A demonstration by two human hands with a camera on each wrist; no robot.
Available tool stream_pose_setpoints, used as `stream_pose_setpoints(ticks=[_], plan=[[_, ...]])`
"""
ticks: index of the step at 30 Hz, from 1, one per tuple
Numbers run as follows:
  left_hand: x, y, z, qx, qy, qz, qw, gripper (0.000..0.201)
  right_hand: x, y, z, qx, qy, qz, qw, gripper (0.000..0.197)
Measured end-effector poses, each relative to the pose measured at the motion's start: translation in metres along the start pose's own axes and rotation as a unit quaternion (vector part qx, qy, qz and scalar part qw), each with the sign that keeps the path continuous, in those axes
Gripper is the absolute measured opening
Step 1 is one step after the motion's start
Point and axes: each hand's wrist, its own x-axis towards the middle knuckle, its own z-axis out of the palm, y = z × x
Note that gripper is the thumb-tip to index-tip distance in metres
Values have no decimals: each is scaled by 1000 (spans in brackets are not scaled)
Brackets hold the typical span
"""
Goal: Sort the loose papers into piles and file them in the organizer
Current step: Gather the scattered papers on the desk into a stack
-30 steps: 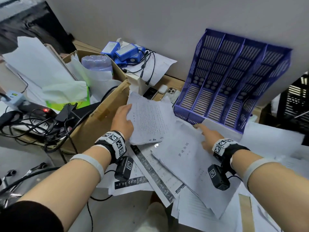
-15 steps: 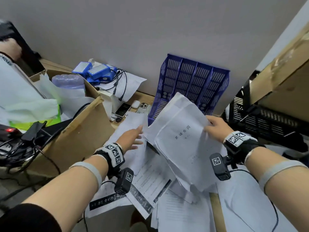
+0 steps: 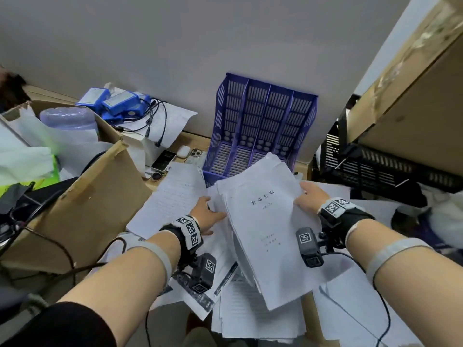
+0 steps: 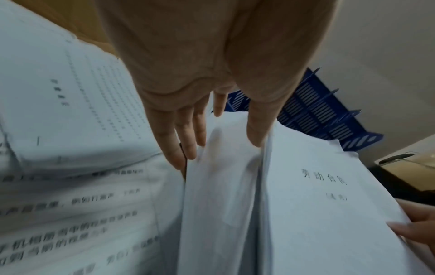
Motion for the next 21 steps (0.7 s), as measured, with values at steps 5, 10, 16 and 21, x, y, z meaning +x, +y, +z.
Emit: stream_pose_setpoints(ticks=[5, 10, 16, 21], plan=[[18, -25, 24, 100, 33, 12, 994, 81, -13, 36, 22, 52, 12, 34, 998, 41], [24, -37, 34, 126, 54, 22, 990, 113, -19, 59, 36, 103, 10, 37, 994, 41], [4, -42, 31, -162, -15, -2, 987, 62, -20, 49, 40, 162, -18, -7, 987, 44], [-30, -29, 10, -233, -87, -24, 968, 47, -12, 14, 46, 144, -53, -64, 986, 46]])
